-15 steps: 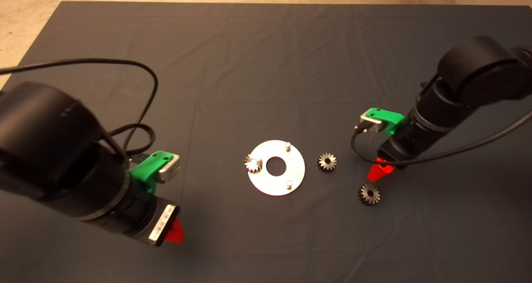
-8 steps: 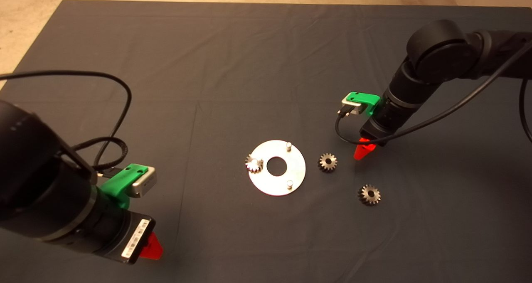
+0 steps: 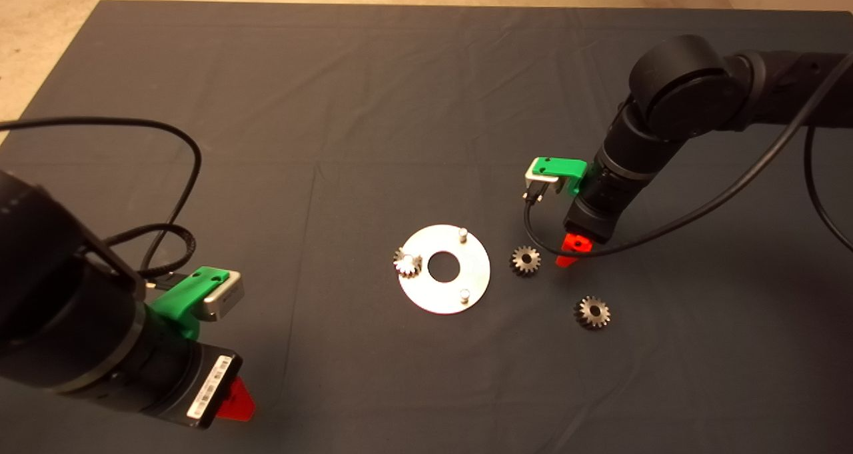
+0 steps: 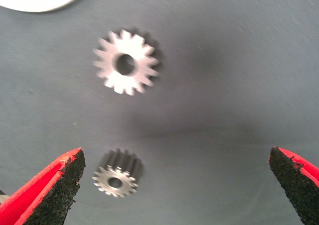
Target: Install three planetary gears onto the carrier pins
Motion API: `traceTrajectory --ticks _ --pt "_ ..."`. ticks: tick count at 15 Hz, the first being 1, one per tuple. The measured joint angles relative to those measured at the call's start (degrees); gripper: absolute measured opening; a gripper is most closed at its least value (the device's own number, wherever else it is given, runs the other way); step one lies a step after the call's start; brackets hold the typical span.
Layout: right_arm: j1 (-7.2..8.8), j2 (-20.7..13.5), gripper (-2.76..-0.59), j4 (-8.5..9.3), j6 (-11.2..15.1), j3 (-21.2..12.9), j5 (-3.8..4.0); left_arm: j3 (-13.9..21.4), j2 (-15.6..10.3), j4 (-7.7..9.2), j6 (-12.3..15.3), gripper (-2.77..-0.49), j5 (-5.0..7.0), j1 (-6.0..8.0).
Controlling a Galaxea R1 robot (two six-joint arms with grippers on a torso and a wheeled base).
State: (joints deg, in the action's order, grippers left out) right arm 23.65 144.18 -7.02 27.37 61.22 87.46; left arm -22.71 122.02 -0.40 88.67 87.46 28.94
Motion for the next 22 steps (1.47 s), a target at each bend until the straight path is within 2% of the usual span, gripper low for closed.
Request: traceTrajectory --ticks 6,10,16,18,22 --pt "-0.09 2.34 -0.61 -0.42 -1.07 -0.67 0.05 0.04 -0.18 0.05 0.03 -1.22 -0.02 0.0" --pt "-1.16 4.82 -0.61 -2.57 -2.46 -0.74 0.0 0.23 -0.29 0.11 0.02 -1.22 -0.02 0.0" --pt "-3.23 5.96 -0.61 -6.51 -3.63 -0.8 0.05 0.26 -0.32 0.13 0.02 -1.22 0.0 0.0" --pt "-3.29 6.01 -0.61 -7.38 -4.28 -0.8 0.0 0.26 -0.32 0.16 0.02 -1.22 -0.02 0.0" --pt "-4.94 6.01 -0.61 -8.7 -5.1 -0.95 0.02 0.34 -0.32 0.18 0.02 -1.22 0.0 0.0"
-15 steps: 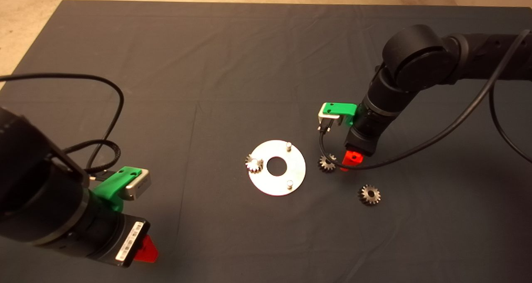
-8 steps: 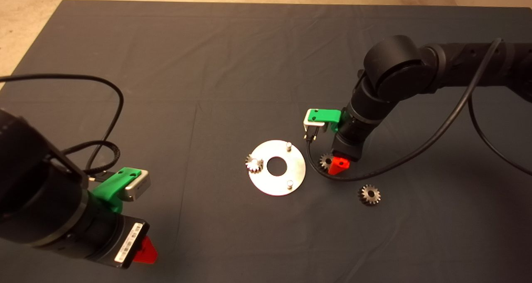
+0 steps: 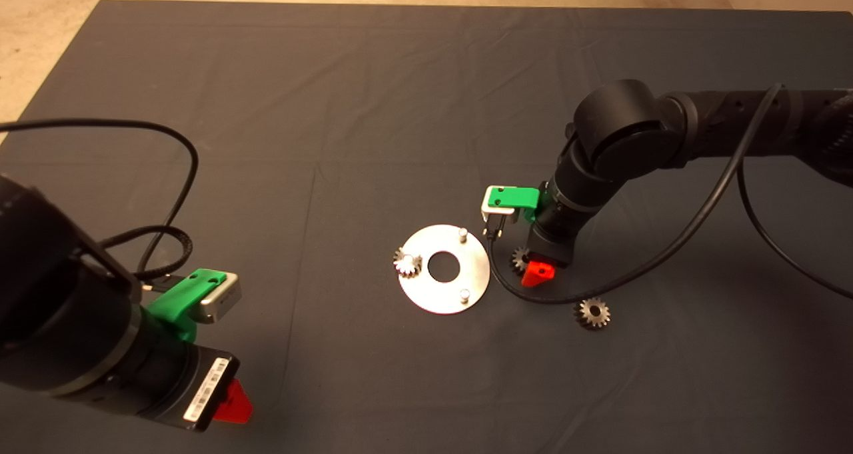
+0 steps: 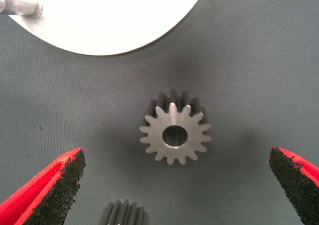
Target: Install three planetary gears onto the carrier pins
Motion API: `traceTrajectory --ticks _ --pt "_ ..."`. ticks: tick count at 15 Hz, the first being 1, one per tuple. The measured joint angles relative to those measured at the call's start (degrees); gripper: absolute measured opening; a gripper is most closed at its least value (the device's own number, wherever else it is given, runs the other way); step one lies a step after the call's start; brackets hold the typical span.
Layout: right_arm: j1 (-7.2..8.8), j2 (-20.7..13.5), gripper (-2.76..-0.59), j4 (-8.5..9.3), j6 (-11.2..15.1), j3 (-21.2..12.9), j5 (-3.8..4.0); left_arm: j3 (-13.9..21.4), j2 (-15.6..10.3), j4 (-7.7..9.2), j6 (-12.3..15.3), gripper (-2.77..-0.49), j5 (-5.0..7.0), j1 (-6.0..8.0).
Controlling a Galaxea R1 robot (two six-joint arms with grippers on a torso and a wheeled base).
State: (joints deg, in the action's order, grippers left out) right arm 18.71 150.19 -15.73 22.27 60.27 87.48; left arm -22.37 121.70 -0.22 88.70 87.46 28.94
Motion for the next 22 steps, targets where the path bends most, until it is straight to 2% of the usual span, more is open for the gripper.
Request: traceTrajectory --ticks 4,8,12,16,22 --pt "-0.24 0.0 -0.61 -0.88 -1.06 -0.33 -0.02 0.02 0.0 0.0 0.0 -1.22 -0.02 0.0" --pt "-1.49 -0.02 -0.61 -1.71 -2.01 -0.33 0.0 0.06 0.0 0.02 0.0 -1.22 -0.02 0.0" --pt "-2.38 -0.05 -0.61 -4.12 -2.79 -0.4 0.0 0.4 0.0 0.11 0.02 -1.22 -0.02 0.0" --pt "-3.41 -0.05 -0.61 -5.67 -3.04 -0.44 -0.01 0.41 0.0 0.22 0.02 -1.22 -0.02 0.0" --pt "-3.97 -0.18 -0.66 -6.85 -3.8 -0.44 0.0 0.41 -0.12 0.22 0.02 -1.22 -0.02 0.0"
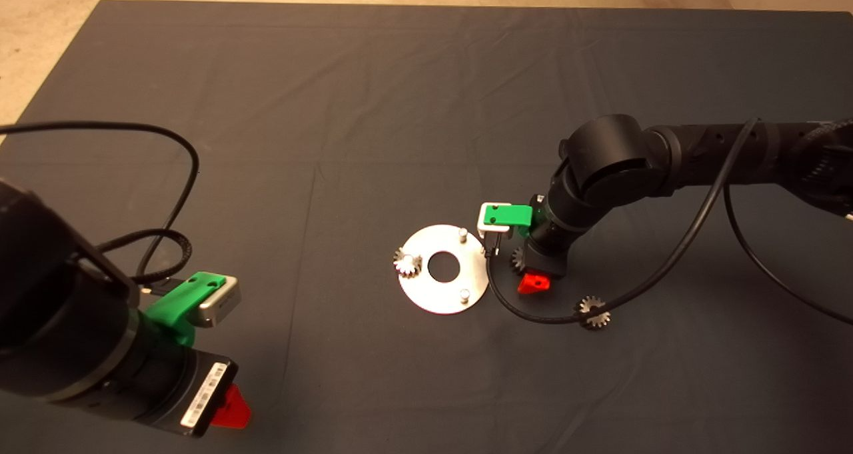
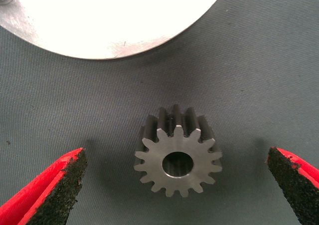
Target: Install three planetary gears onto the carrier pins
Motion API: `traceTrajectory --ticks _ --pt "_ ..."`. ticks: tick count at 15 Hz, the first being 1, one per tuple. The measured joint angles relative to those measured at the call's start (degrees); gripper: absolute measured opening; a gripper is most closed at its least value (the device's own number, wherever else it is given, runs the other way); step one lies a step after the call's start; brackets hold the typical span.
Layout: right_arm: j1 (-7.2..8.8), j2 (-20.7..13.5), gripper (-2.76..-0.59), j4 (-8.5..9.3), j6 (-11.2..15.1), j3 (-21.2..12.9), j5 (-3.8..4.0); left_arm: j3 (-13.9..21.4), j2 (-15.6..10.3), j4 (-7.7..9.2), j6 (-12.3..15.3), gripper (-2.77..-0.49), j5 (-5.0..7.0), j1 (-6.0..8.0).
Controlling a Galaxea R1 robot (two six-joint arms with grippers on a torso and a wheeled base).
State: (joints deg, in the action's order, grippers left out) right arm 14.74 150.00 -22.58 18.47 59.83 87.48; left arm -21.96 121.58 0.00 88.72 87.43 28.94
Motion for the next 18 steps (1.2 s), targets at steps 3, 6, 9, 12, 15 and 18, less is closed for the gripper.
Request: traceTrajectory --ticks 3,6,9,12,15,18 --pt "-0.39 -0.01 -0.8 -0.29 -0.06 0.0 0.0 0.11 0.0 0.02 0.0 -1.22 0.0 0.0" --pt "-0.6 -0.01 -0.95 -0.35 -0.22 0.01 0.0 0.11 0.0 0.02 0.0 -1.22 0.0 0.0" --pt "-0.61 -0.01 -1.1 -0.39 -0.23 0.01 0.0 0.11 0.0 0.02 0.0 -1.22 0.0 0.0" --pt "-0.63 -0.01 -1.14 -0.4 -0.23 0.01 0.0 0.11 0.01 0.02 0.0 -1.22 0.0 0.0" --pt "-0.85 -0.01 -1.27 -0.6 -0.23 0.01 0.0 0.11 0.0 0.02 0.02 -1.22 0.0 0.0" --pt "-1.12 -0.01 -1.4 -0.79 -0.23 0.01 0.0 0.11 0.0 0.01 0.0 -1.22 0.0 0.0"
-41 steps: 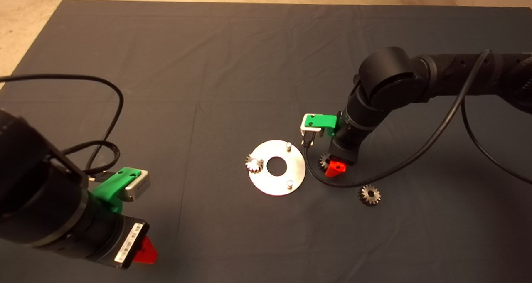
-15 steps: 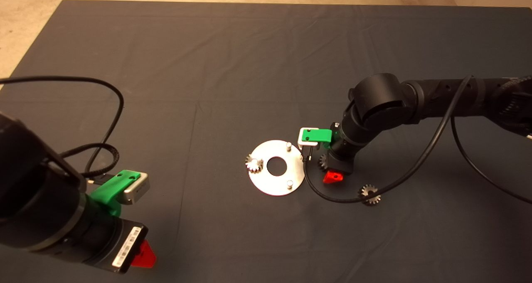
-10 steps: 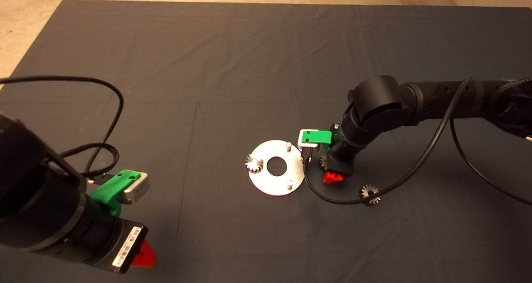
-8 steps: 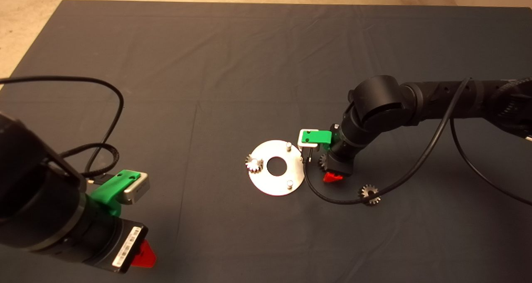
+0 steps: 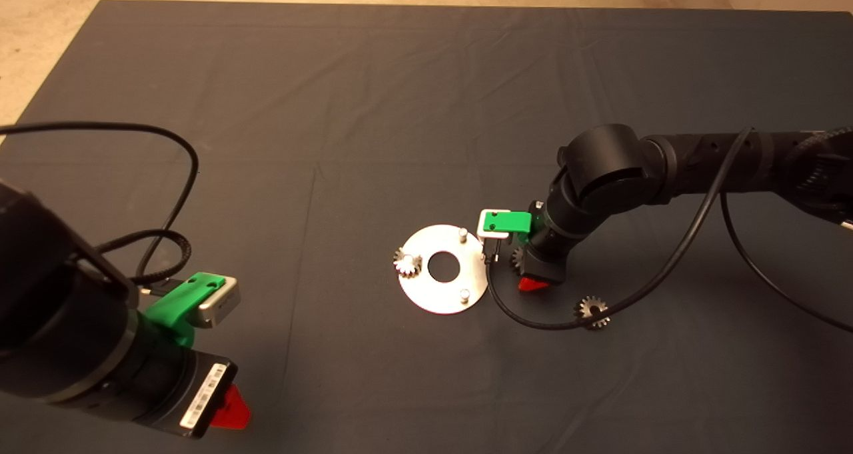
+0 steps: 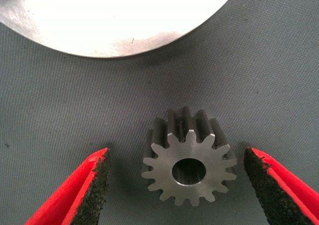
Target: Install three planetary gears onto the carrier pins
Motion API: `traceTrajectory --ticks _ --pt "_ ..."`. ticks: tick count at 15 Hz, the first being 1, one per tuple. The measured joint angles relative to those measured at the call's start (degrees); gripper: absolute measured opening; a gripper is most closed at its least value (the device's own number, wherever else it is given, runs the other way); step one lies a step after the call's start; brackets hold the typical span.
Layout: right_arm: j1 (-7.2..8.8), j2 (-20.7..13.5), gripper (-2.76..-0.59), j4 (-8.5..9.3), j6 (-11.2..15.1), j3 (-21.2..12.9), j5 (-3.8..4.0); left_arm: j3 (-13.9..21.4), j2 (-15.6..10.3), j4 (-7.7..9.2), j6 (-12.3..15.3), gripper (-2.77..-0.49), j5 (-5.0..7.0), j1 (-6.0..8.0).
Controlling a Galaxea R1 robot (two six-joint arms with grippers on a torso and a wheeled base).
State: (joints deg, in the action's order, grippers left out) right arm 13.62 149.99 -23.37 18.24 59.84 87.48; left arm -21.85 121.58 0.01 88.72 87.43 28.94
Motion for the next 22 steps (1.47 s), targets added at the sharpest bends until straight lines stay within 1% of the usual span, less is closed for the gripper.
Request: traceTrajectory --ticks 2,4,6,8,9,10,13,14,15,18,19,20,22 --pt "-0.11 0.0 -1.54 -0.33 -0.02 0.0 -0.02 0.0 0.0 0.0 0.0 -1.22 0.0 0.0" --pt "-0.17 0.0 -1.54 -0.47 -0.24 0.0 0.0 0.0 0.0 0.02 0.0 -1.22 0.0 0.0" --pt "-0.17 0.0 -1.64 -0.69 -0.41 0.0 0.0 0.0 0.0 0.01 0.01 -1.22 0.0 0.0" --pt "-0.42 0.0 -1.66 -0.85 -0.44 0.0 -0.01 0.0 0.0 0.02 0.0 -1.22 0.0 0.0" --pt "-0.45 0.0 -1.71 -0.85 -0.55 0.0 0.0 0.0 0.0 0.01 0.0 -1.22 0.0 0.0" --pt "-0.43 0.0 -1.8 -0.92 -0.68 0.0 0.0 0.0 0.01 0.0 0.01 -1.22 0.0 0.0" --pt "-0.43 0.0 -1.84 -1.16 -0.82 0.0 0.0 0.0 0.01 0.02 0.0 -1.22 0.0 0.0" --pt "-0.43 0.0 -1.95 -1.29 -0.83 0.0 0.0 0.02 0.01 0.0 0.01 -1.22 0.0 0.0" --pt "-0.43 0.0 -1.95 -1.38 -0.83 0.0 0.0 0.18 0.01 0.01 0.0 -1.22 0.0 0.0" --pt "-0.63 0.0 -1.95 -2.34 -0.83 0.02 -0.02 0.49 0.01 0.0 0.0 -1.22 0.0 0.0" --pt "-0.92 0.0 -1.99 -2.65 -0.85 0.11 0.0 0.49 0.01 0.02 0.02 -1.22 0.0 0.0" --pt "-1.11 0.0 -2.1 -2.78 -0.85 0.16 0.0 0.51 0.01 0.02 0.0 -1.22 0.01 0.0" --pt "-1.52 0.0 -2.1 -3.33 -0.85 0.22 0.02 0.52 0.01 0.02 0.02 -1.22 0.02 0.0"
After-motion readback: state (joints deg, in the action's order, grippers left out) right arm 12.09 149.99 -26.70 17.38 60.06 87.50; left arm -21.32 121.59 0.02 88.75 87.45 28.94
